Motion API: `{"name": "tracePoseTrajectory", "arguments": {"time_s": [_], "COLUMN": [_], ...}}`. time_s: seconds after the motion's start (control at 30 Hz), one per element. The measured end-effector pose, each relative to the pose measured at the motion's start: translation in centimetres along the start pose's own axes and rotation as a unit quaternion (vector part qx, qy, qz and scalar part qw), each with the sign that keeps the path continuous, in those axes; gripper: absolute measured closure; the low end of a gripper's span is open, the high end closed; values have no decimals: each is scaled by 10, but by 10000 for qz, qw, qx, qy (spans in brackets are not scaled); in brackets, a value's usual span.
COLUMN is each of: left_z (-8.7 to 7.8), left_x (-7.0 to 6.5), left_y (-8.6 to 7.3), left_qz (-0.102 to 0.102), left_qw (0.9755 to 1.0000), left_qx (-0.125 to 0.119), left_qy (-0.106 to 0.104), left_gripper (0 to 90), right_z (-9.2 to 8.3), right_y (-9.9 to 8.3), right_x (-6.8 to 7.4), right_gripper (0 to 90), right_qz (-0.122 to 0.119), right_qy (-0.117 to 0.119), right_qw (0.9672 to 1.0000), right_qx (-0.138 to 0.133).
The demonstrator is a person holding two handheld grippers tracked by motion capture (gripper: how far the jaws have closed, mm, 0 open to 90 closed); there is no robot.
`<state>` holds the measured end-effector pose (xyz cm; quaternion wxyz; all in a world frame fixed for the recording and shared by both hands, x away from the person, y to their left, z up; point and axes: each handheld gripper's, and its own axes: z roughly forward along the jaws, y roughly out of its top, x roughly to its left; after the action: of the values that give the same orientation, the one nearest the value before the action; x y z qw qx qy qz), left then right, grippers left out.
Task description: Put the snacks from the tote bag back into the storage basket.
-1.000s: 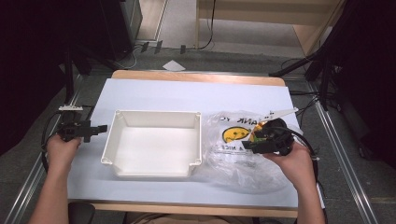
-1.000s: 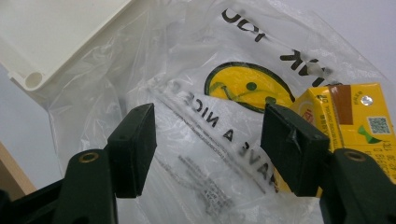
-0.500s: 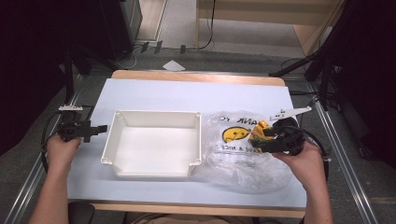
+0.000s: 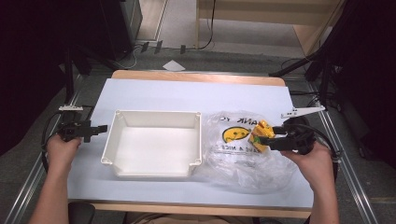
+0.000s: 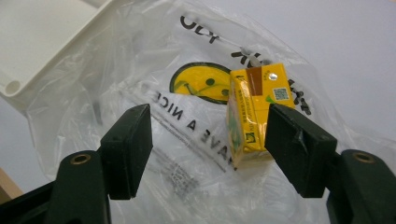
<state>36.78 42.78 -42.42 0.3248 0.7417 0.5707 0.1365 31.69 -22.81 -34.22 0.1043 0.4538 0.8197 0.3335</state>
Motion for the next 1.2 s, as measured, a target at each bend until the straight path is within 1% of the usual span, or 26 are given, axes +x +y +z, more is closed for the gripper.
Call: {"name": "tracePoseTrajectory", "arguments": {"time_s": [0.07, 0.33, 0.4, 0.43, 0.47, 0.53, 0.67, 0.93, 1.2], "left_z": [0, 0, 0, 0, 0, 1, 1, 1, 1], "left_x": [0, 0, 0, 0, 0, 0, 0, 0, 0], "left_y": [0, 0, 0, 0, 0, 0, 0, 0, 0], "left_qz": [2, 9, 8, 7, 10, 11, 15, 18, 7], "left_qw": [10000, 10000, 10000, 10000, 10000, 10000, 10000, 10000, 10000], "left_qx": [8, 10, 16, 23, 21, 28, 36, 39, 18], "left_qy": [-3, 13, 18, 19, 18, 17, 28, 31, 32], "left_gripper": [154, 154, 154, 154, 154, 154, 154, 154, 154], "right_z": [1, 6, 7, 10, 11, 14, 20, 33, 45], "right_y": [0, -2, -2, -1, -1, 0, 2, 3, 2], "right_x": [-2, -20, -22, -24, -25, -28, -33, -38, -40], "right_gripper": [327, 326, 325, 325, 325, 325, 326, 326, 326], "right_qz": [22, 183, 172, 98, 66, 91, 129, 179, 243], "right_qy": [-37, -92, -118, -251, -301, -324, -308, -157, -154], "right_qw": [10000, 9998, 9998, 9996, 9995, 9994, 9994, 9997, 9995], "right_qx": [15, 23, 15, 23, 9, 4, 29, 93, 163]}}
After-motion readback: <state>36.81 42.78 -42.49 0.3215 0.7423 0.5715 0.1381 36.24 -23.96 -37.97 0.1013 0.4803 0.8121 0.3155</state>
